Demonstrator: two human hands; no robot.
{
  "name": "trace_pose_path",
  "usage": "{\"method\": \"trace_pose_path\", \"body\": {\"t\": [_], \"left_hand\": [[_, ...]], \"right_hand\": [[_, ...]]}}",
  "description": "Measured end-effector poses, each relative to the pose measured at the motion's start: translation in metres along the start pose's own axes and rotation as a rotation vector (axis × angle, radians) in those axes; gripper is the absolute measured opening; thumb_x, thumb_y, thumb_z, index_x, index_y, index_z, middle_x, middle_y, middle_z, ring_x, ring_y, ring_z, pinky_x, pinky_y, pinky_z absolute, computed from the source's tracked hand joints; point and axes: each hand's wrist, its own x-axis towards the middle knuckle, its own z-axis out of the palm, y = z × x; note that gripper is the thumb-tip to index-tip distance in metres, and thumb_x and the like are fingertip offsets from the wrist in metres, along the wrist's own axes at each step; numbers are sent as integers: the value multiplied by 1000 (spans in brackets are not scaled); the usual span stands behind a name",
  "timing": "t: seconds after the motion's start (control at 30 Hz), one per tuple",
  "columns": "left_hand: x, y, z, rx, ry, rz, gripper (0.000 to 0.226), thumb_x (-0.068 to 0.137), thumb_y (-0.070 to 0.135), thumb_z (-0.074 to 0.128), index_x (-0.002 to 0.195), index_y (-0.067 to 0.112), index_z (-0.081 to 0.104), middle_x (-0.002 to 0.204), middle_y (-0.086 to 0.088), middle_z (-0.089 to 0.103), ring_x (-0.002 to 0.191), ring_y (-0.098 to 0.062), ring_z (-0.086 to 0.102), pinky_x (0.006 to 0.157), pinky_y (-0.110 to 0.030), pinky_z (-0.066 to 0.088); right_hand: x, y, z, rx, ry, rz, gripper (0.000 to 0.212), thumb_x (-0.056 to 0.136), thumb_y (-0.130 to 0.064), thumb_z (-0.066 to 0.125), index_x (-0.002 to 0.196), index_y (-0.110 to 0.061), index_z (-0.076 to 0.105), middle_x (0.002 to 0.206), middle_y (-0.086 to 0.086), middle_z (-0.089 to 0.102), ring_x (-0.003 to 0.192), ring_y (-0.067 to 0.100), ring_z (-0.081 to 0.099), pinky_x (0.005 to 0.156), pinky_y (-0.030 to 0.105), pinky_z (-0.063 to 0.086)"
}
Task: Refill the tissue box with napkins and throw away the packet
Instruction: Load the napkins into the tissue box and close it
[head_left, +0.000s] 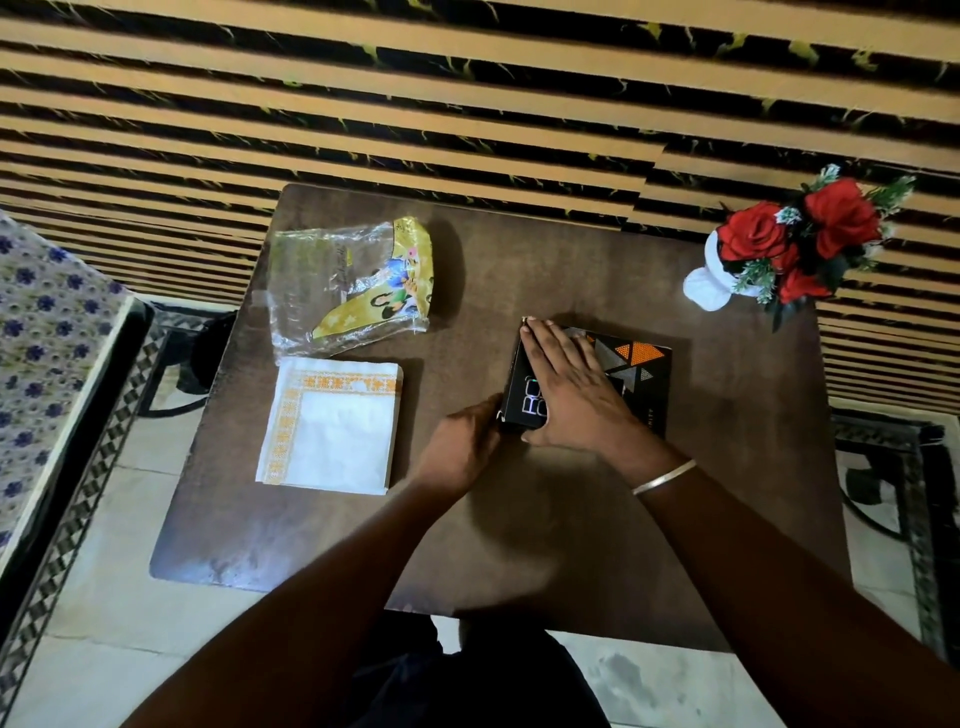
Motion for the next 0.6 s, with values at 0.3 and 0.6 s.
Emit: {"method": "trace_pose_path", "body": {"t": [0.3,0.6], "left_hand": [[1,-18,21,-391,311,-504,26,95,15,57,119,8,63,106,-12,75,90,-25,72,81,-41,60],[-5,-10,8,-989,293,-775,31,97,28,58,81,2,67,64,-14,66,47,-22,59,46,-25,46]], "right_hand": [[-6,9,9,94,61,-12,132,64,-77,66,159,-21,-6,169,-5,-11,156,14,-10,127,44,1],[10,-10,5,67,157,0,46,91,-61,48,126,-30,48,166,4,14,154,30,9,118,57,13]]}}
